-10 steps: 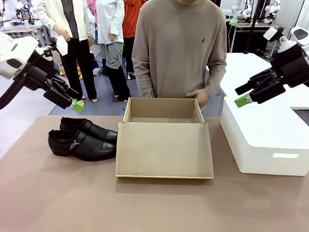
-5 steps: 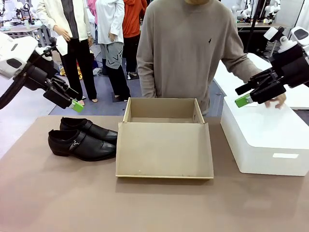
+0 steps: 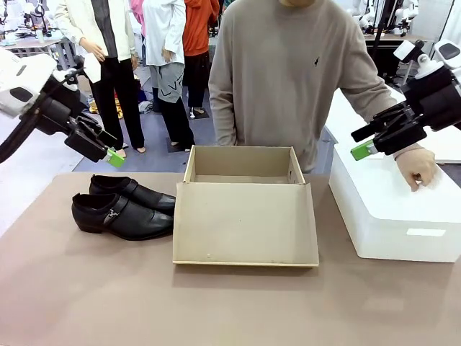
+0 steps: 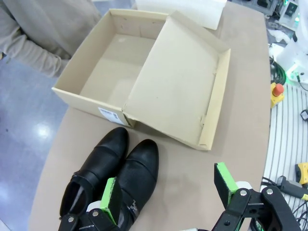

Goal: Pack the shoes into the box.
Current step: Place one shoe of the Shoes into the Shoes Box.

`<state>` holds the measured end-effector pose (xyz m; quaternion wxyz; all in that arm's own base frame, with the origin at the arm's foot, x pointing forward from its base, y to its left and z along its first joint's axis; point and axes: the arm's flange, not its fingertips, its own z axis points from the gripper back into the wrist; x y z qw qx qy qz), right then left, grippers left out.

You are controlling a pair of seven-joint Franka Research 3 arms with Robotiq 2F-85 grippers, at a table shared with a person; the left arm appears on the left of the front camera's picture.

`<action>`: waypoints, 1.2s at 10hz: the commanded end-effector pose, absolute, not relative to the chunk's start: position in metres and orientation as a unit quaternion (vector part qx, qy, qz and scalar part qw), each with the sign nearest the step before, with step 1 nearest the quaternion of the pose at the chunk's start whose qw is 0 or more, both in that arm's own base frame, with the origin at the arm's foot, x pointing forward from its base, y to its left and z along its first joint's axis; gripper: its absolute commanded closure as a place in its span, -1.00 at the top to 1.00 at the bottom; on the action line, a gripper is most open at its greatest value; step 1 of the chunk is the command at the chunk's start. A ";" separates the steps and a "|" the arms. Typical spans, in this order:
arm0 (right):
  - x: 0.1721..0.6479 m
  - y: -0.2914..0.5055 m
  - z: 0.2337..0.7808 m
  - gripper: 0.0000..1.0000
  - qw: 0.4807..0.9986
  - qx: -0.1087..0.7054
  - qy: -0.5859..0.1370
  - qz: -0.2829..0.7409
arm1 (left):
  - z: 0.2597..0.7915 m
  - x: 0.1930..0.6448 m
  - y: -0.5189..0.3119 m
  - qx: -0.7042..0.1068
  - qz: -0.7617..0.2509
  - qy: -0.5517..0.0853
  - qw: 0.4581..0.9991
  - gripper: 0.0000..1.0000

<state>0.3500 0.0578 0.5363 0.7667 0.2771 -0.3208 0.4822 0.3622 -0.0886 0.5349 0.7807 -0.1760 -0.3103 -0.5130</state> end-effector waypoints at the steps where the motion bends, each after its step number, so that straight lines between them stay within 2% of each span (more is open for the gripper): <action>1: 0.356 0.058 0.537 1.00 0.754 0.283 -0.332 0.491 | 0.540 0.371 -0.086 -0.161 -0.531 -0.289 0.780 1.00; 6: 0.356 0.058 0.537 1.00 0.754 0.283 -0.332 0.491 | 0.564 0.429 -0.078 -0.099 -0.636 -0.193 0.740 1.00; 12: 0.356 0.058 0.537 1.00 0.754 0.283 -0.332 0.491 | 0.550 0.499 -0.061 -0.039 -0.713 -0.110 0.691 1.00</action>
